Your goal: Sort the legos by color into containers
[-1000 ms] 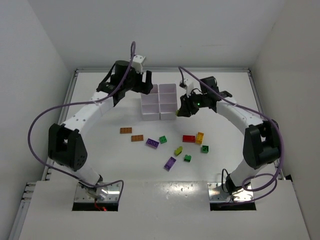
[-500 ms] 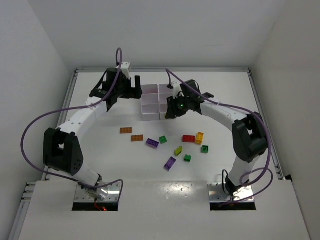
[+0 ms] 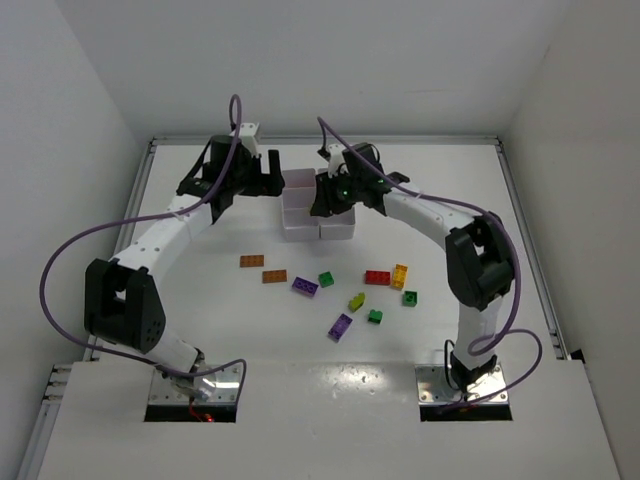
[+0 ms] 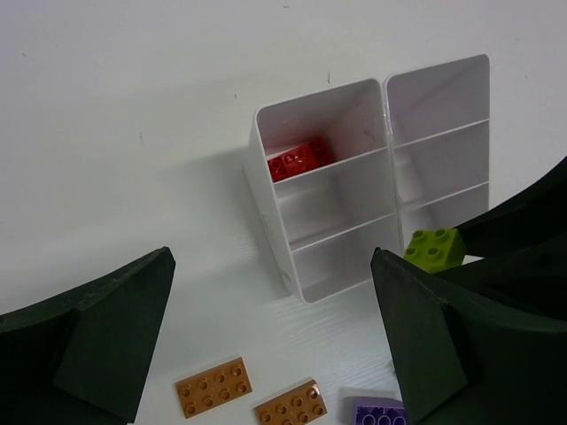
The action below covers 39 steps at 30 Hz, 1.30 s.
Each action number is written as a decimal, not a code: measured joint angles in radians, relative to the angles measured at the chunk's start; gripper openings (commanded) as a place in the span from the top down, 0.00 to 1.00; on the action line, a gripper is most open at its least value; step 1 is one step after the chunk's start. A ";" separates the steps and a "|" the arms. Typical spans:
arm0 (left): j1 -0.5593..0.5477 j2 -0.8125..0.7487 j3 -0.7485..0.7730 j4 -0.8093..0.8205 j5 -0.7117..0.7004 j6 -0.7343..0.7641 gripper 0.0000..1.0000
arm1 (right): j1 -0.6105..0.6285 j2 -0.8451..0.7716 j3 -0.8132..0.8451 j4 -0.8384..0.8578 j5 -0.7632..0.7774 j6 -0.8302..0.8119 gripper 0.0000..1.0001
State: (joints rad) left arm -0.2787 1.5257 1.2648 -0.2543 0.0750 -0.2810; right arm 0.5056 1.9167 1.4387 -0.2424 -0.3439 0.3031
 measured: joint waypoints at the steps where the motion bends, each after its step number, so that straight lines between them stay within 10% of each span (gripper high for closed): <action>1: 0.001 0.000 0.000 0.002 0.000 -0.002 0.00 | 0.011 0.010 0.013 0.003 0.001 0.001 1.00; 14: 0.031 0.000 0.000 0.009 -0.001 -0.009 0.00 | 0.060 0.180 0.216 0.039 0.089 0.037 0.97; 28: 0.033 0.015 0.000 0.016 0.006 -0.009 0.00 | 0.059 0.237 0.256 0.028 0.118 0.037 0.35; 39: 0.037 0.015 -0.066 0.061 0.173 0.028 0.00 | 0.022 -0.140 -0.063 0.020 -0.031 -0.180 0.46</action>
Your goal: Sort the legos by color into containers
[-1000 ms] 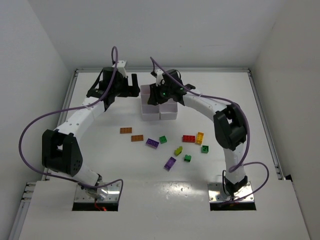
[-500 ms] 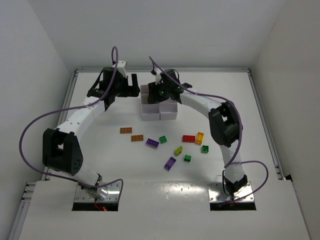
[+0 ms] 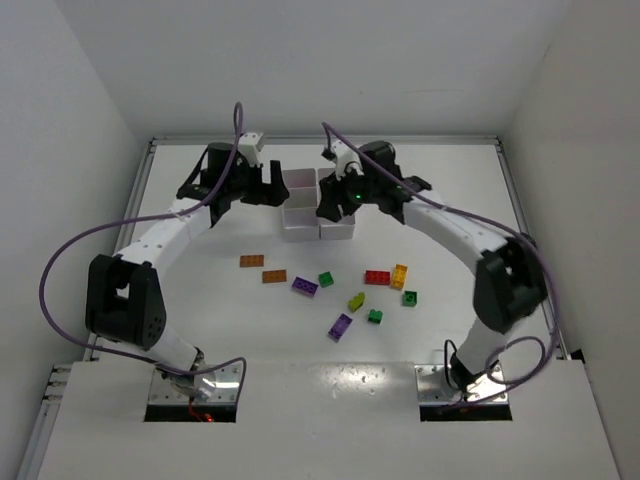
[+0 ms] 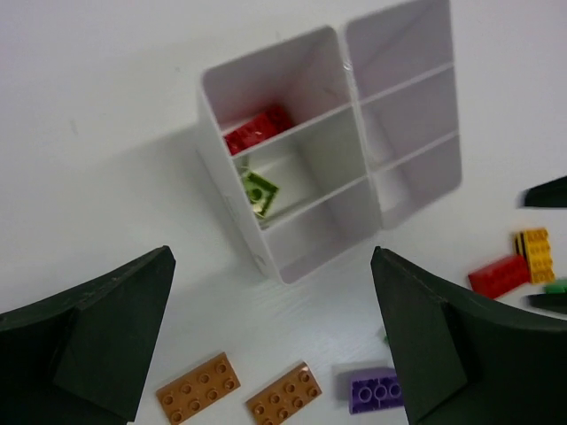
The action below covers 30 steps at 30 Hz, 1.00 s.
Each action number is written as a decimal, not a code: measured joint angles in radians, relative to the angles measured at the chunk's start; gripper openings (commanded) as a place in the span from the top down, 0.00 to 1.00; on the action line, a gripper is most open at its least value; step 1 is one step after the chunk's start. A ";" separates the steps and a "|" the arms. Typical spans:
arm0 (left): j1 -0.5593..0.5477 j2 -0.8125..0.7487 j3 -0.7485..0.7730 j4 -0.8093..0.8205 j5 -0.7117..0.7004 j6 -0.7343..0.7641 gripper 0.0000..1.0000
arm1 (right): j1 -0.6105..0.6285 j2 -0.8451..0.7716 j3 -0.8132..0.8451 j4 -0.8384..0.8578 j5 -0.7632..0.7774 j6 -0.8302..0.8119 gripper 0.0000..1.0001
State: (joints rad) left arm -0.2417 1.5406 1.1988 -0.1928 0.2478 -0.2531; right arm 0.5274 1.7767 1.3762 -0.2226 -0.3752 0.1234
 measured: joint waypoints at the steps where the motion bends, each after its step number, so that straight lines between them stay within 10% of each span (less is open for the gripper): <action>1: 0.001 0.000 -0.008 0.000 0.034 0.014 0.00 | -0.014 -0.080 -0.051 -0.016 -0.024 -0.073 0.46; 9: -0.111 0.001 -0.016 -0.035 0.148 0.170 0.01 | -0.051 -0.518 -0.433 -0.339 -0.106 -0.575 0.47; 17: -0.383 0.017 -0.020 -0.094 0.137 0.271 0.01 | -0.051 -0.684 -0.742 -0.402 0.051 -0.571 0.38; 30: -0.273 -0.016 -0.092 -0.023 0.198 0.178 0.00 | -0.109 -0.402 -0.718 -0.145 0.087 -0.629 0.25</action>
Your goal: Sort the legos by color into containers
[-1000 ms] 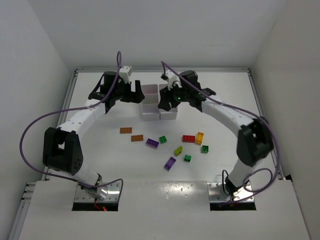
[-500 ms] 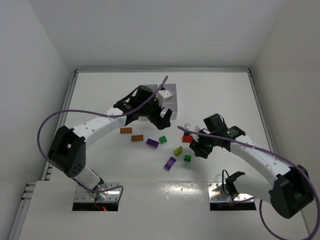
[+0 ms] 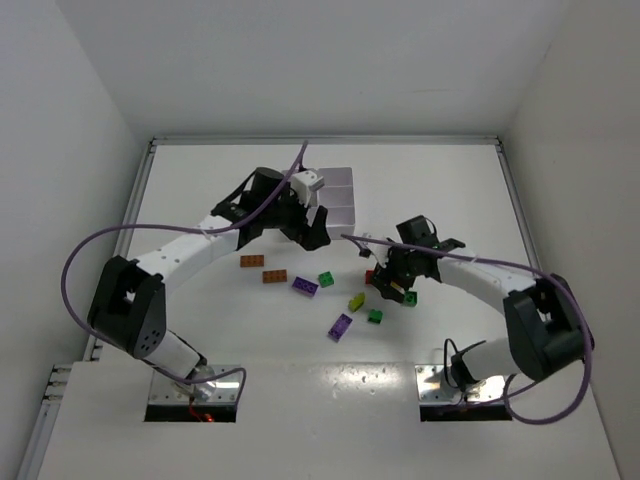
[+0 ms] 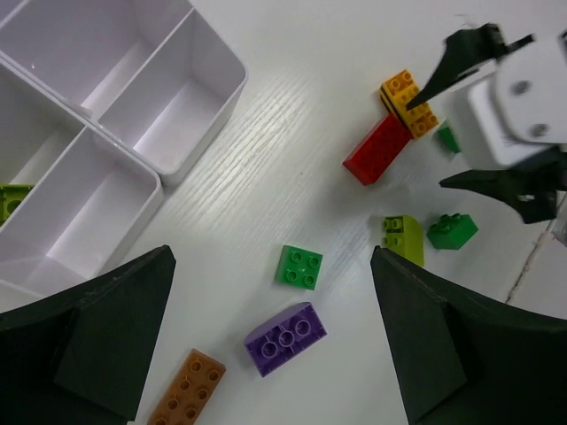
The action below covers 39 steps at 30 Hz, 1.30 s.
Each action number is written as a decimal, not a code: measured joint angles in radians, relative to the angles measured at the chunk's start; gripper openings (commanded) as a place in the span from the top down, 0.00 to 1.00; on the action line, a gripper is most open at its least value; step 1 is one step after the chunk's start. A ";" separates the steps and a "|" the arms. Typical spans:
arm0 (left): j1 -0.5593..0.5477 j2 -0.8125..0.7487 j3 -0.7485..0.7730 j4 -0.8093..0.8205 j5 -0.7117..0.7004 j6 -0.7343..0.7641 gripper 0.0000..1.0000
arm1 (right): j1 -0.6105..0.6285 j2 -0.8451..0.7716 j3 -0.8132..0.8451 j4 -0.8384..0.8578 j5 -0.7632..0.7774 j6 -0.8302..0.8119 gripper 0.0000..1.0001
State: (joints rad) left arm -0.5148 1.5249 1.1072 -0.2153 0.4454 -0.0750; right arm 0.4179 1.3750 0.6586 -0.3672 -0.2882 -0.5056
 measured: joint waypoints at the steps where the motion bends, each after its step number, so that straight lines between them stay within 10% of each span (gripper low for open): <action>1: 0.004 -0.006 0.000 0.003 0.006 -0.005 0.00 | -0.006 0.031 0.013 0.003 -0.010 -0.010 0.25; 15: 0.057 -0.031 -0.006 0.022 0.053 -0.017 0.00 | -0.066 0.282 0.178 0.013 -0.104 -0.175 0.36; 26: 0.049 -0.054 -0.023 0.014 0.079 0.005 0.00 | -0.054 0.327 0.203 -0.059 -0.130 -0.262 0.90; 39: -0.208 -0.150 -0.118 -0.017 -0.123 0.133 0.13 | -0.217 0.299 0.471 -0.161 -0.177 0.127 0.98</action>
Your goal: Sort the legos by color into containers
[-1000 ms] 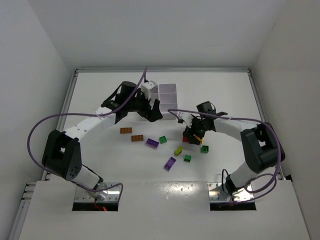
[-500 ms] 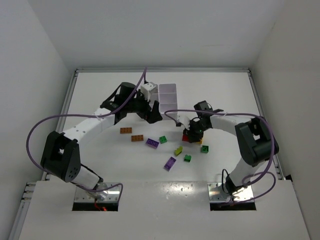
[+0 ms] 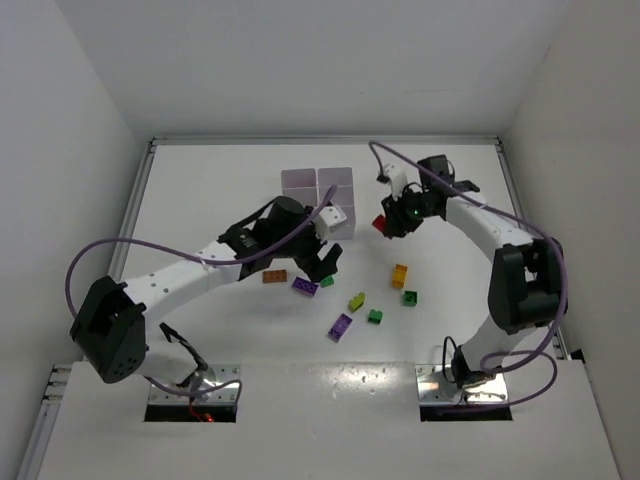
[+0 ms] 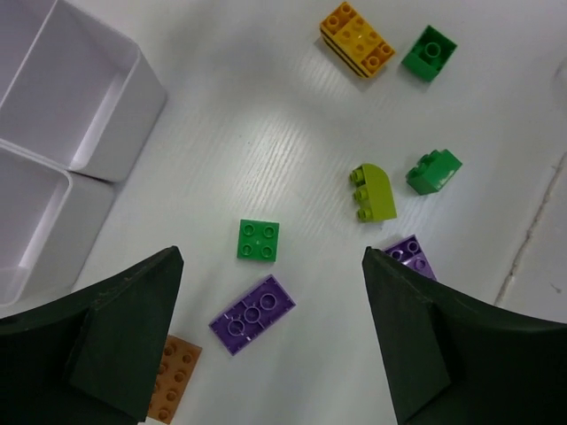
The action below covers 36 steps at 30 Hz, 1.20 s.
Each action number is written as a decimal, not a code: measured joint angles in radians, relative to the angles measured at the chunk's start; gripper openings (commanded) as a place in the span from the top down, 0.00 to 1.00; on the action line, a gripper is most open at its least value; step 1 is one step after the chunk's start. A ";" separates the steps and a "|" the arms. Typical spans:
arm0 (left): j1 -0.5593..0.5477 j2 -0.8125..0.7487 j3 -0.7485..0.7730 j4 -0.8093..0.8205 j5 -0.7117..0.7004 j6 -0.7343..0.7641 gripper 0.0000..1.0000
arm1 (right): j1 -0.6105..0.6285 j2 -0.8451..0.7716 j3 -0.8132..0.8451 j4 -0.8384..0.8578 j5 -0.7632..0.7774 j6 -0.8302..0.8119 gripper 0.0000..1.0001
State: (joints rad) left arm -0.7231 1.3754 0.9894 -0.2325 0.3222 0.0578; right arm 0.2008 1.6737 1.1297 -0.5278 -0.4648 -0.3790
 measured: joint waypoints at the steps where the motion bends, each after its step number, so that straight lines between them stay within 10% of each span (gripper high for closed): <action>1: -0.019 0.007 0.000 0.000 -0.038 -0.004 0.19 | -0.011 -0.008 0.039 0.000 0.000 0.050 0.98; 18: -0.281 0.261 0.103 -0.063 -0.206 -0.126 0.16 | -0.232 -0.077 0.101 -0.007 -0.008 0.374 0.98; 36: -0.290 0.500 0.244 -0.093 -0.195 -0.174 0.24 | -0.286 -0.117 0.074 -0.005 -0.042 0.410 0.98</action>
State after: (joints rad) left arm -1.0134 1.8759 1.2335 -0.3260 0.1268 -0.1162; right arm -0.0849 1.5562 1.2034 -0.5331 -0.5068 0.0311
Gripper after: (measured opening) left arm 0.815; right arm 0.352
